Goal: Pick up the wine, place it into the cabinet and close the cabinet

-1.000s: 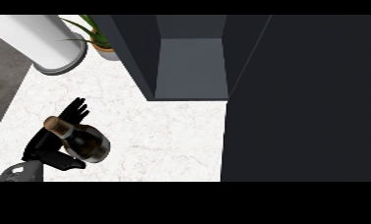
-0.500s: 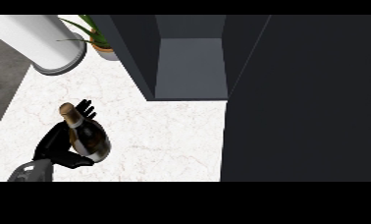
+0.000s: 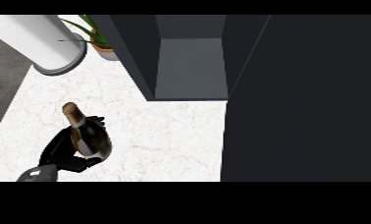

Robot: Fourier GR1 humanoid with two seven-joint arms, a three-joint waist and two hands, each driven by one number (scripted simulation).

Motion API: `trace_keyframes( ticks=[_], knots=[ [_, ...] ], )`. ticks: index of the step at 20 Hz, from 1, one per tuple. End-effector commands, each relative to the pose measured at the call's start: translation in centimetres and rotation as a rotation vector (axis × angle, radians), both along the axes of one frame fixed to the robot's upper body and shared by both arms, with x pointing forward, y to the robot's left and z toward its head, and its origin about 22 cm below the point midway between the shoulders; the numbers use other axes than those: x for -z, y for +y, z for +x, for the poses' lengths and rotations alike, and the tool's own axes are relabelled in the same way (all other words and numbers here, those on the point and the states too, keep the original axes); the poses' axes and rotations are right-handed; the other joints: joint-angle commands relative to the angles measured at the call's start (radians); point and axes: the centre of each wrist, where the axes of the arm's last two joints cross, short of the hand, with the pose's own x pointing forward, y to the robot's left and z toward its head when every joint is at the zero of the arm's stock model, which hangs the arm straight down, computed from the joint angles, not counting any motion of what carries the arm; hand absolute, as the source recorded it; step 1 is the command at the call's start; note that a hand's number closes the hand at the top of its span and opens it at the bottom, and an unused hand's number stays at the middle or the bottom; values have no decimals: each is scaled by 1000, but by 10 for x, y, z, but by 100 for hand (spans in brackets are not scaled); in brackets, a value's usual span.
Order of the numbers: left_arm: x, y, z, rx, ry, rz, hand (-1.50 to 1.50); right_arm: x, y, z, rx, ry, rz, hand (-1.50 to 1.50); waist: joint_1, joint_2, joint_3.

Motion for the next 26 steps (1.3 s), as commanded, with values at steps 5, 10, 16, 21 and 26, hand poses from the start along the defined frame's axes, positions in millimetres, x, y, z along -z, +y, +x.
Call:
trace_keyframes(
  ticks=[5,10,16,21,26],
  knots=[
    [9,-3,-9,90,-25,-99,150,15,3,1,4,24,-5,-150,-4,2,-3],
    [2,-11,7,102,-72,-89,150,-5,-17,-8,9,-1,-20,-150,-6,1,-3],
    [46,-58,-52,-228,-185,-107,150,-2,-11,-2,40,9,-12,-150,23,-8,-2],
    [50,-71,-76,-307,-251,-132,150,2,-6,14,45,16,-3,-150,27,-5,0],
    [37,-80,-55,-251,-298,-238,150,10,-3,18,36,18,3,-150,26,-4,0]
  ],
)
